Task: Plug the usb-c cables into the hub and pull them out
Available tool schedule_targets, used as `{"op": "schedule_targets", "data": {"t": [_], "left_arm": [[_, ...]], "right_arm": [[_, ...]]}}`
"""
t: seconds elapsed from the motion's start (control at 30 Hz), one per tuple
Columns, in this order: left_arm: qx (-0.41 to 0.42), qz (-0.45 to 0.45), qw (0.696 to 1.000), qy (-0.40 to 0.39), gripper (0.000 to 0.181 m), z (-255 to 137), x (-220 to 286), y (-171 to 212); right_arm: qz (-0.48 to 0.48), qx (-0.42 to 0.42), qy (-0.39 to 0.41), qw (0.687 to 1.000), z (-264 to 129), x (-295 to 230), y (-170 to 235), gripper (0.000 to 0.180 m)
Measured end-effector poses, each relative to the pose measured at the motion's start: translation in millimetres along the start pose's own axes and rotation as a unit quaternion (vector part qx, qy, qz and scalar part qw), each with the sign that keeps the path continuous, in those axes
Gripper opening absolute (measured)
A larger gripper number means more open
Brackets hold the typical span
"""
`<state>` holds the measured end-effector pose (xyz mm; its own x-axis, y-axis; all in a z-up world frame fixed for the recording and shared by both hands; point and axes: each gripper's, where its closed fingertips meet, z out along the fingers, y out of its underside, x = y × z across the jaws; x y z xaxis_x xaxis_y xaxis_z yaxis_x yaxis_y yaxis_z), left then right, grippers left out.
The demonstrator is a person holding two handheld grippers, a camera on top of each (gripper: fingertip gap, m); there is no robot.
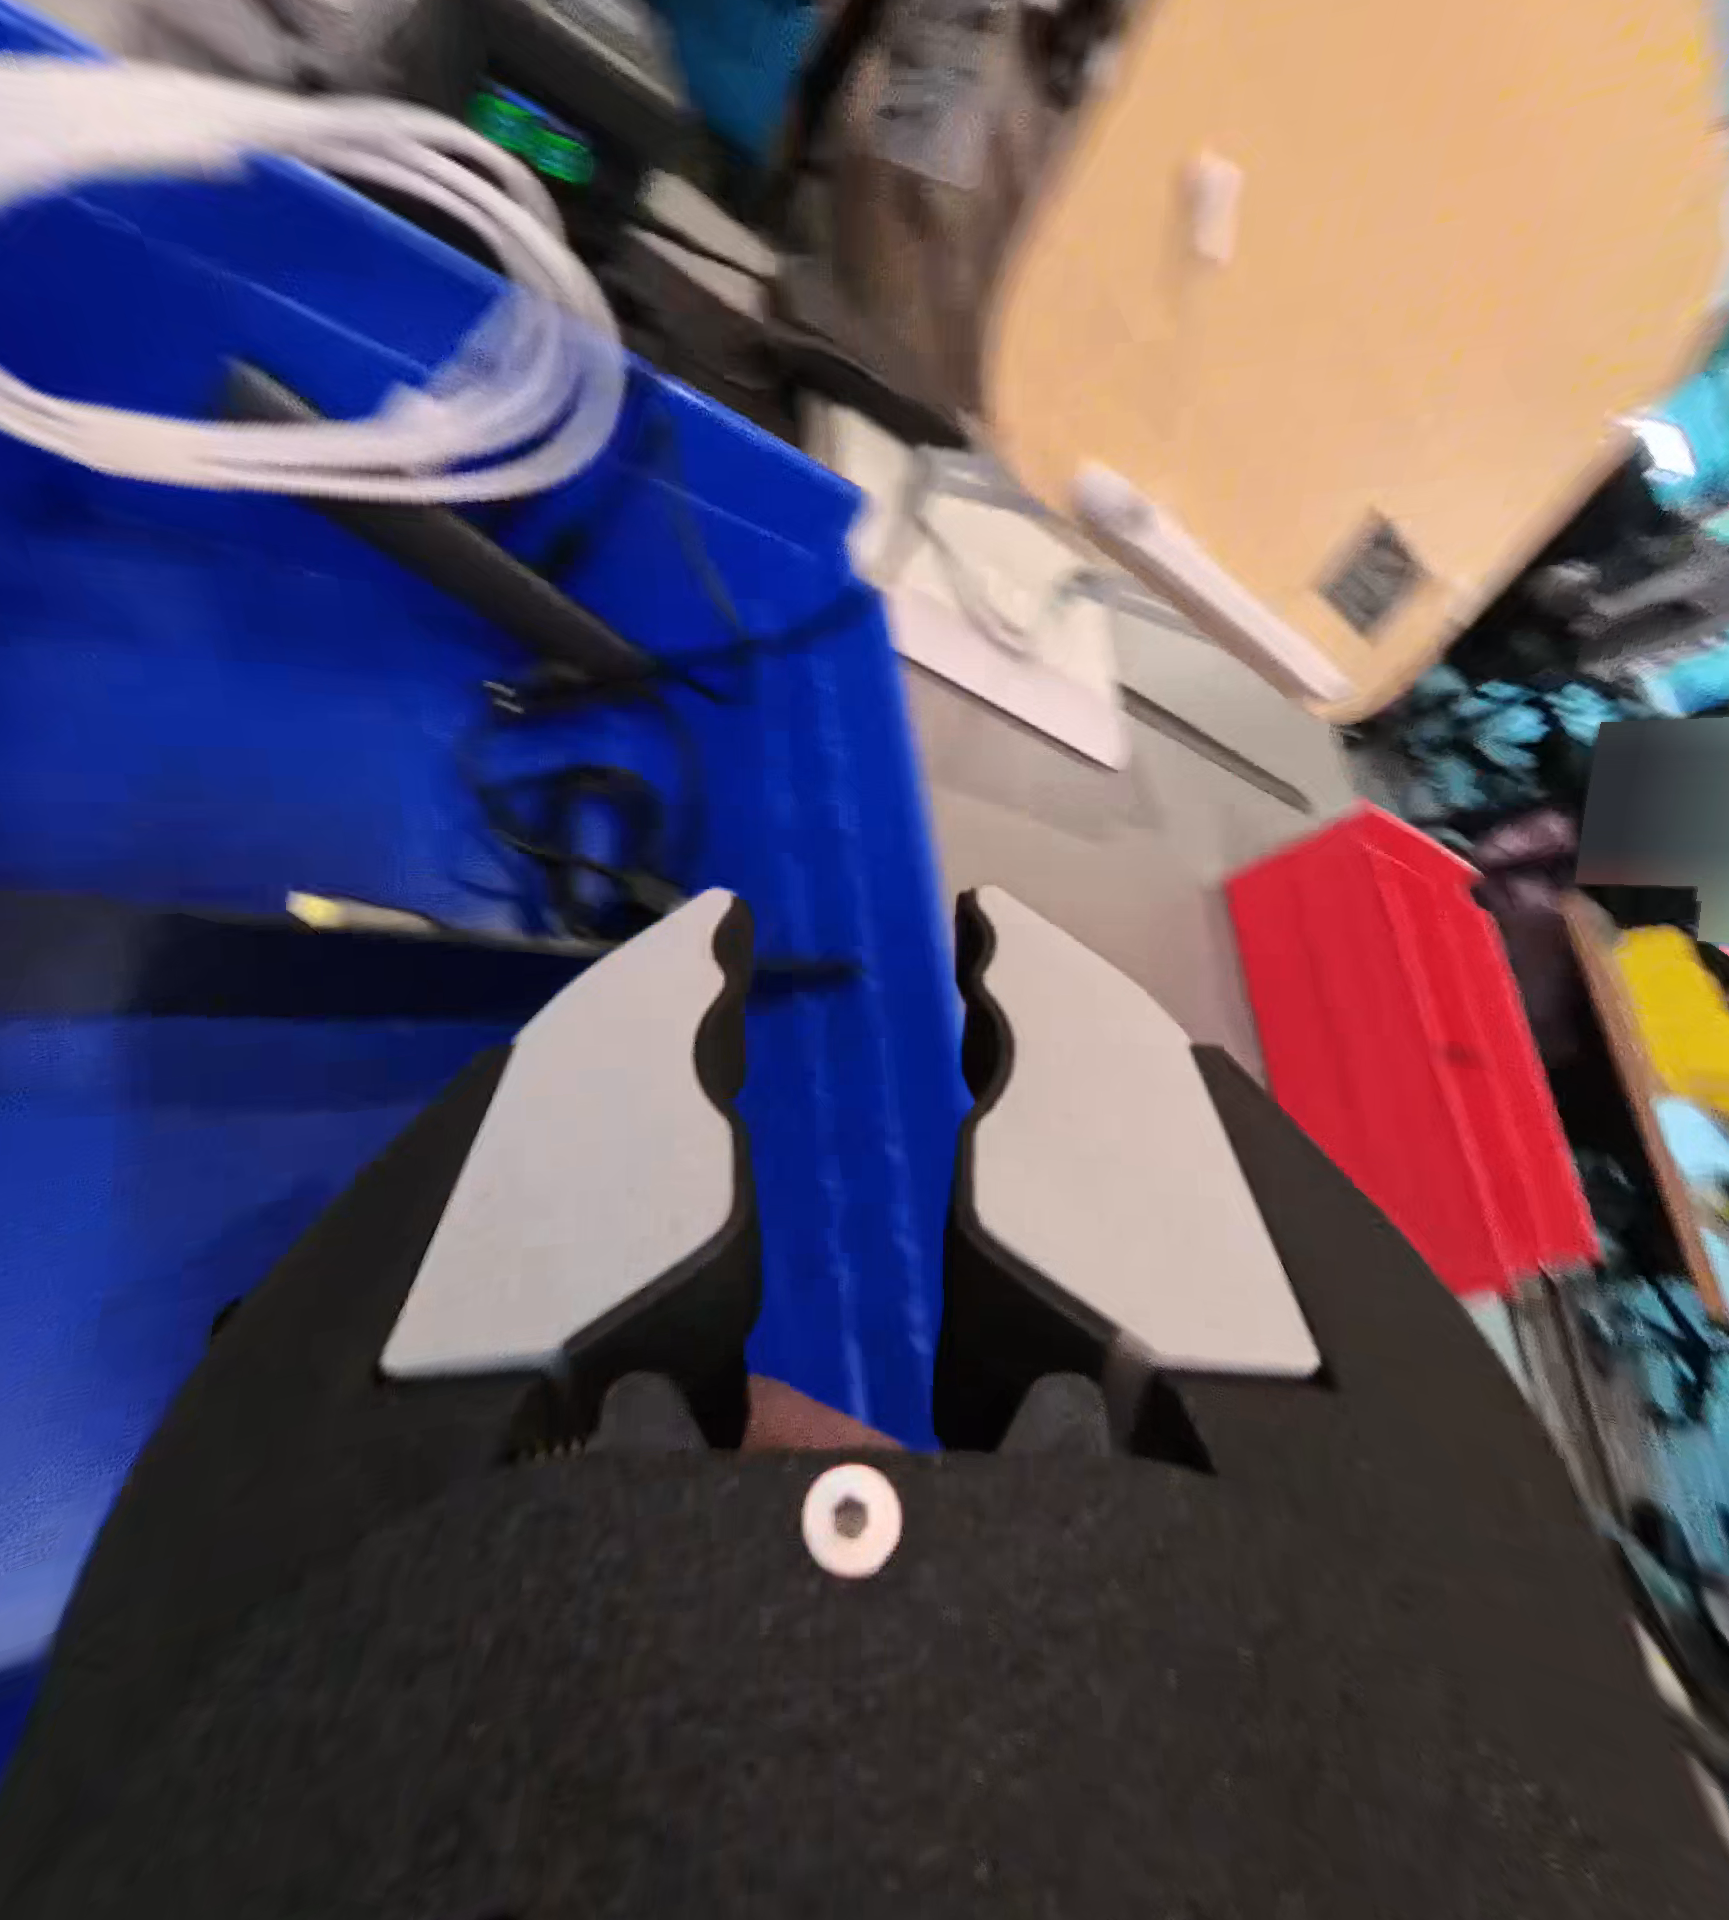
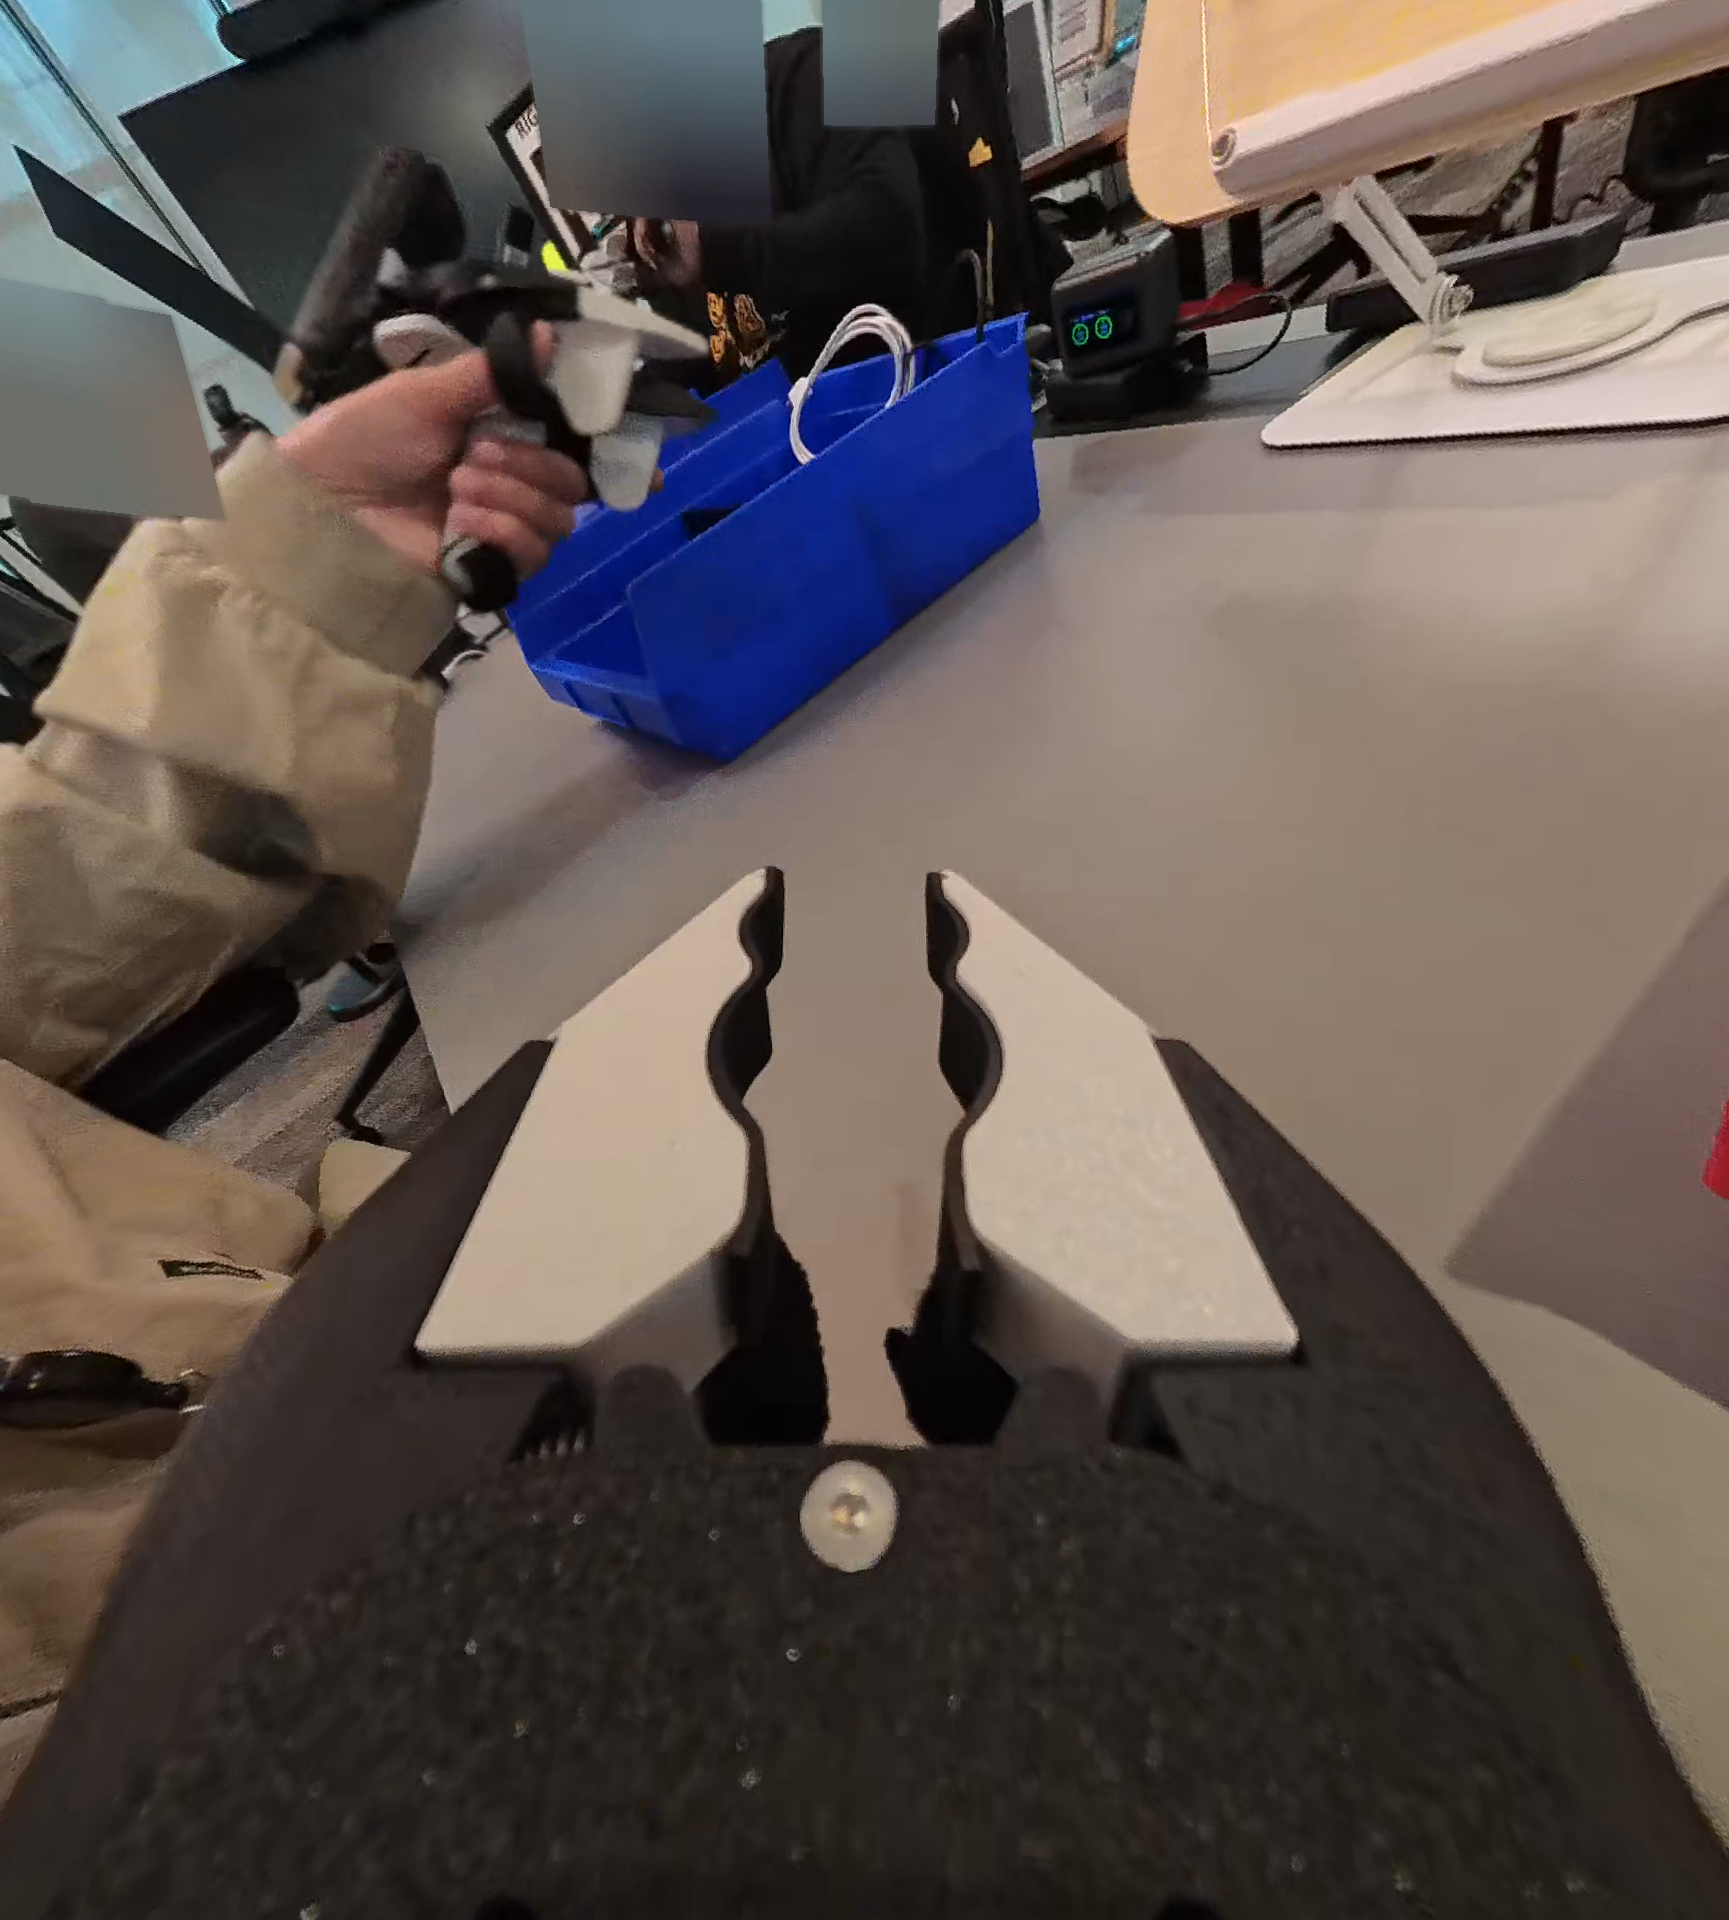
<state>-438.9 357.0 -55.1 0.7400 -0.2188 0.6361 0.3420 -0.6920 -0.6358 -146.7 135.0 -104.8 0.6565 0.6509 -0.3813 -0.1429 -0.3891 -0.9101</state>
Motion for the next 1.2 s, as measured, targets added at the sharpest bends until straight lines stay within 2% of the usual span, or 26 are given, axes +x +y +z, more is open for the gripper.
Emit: {"op": "schedule_targets", "data": {"t": [0.1,0.2,0.3,0.47,0.57,0.7,0.9,0.97,1.03,1.2], "left_arm": [[-0.01,-0.043,0.995,-0.091,0.042,25,-45,-34],[-0.033,-0.117,0.984,-0.134,0.043,52,-70,-51],[-0.025,-0.19,0.969,-0.156,0.043,72,-85,-55],[0.039,-0.279,0.949,-0.139,0.043,93,-91,-57],[0.07,-0.319,0.931,-0.162,0.041,97,-102,-55],[0.122,-0.346,0.911,-0.189,0.038,95,-117,-59],[0.126,-0.375,0.904,-0.164,0.035,106,-118,-58],[0.125,-0.366,0.907,-0.166,0.023,106,-118,-59],[0.123,-0.363,0.911,-0.151,0.0,108,-113,-58],[0.133,-0.356,0.917,-0.12,0.0,105,-107,-61]], "right_arm": [[0.001,-0.004,-0.004,1.0,-2,2,1,0.027],[-0.001,-0.002,-0.005,1.0,-4,2,0,0.026],[0.013,-0.01,-0.019,1.0,-5,-1,2,0.026],[0.017,-0.028,-0.036,0.999,-5,-8,9,0.024],[0.014,-0.032,-0.043,0.998,-5,-11,11,0.024],[0.014,-0.034,-0.045,0.998,-7,-14,13,0.024],[0.014,-0.039,-0.051,0.998,-8,-16,15,0.022],[0.014,-0.043,-0.054,0.998,-7,-17,17,0.022],[0.013,-0.048,-0.058,0.997,-6,-18,19,0.022],[0.006,-0.064,-0.064,0.996,-3,-22,25,0.022]]}}
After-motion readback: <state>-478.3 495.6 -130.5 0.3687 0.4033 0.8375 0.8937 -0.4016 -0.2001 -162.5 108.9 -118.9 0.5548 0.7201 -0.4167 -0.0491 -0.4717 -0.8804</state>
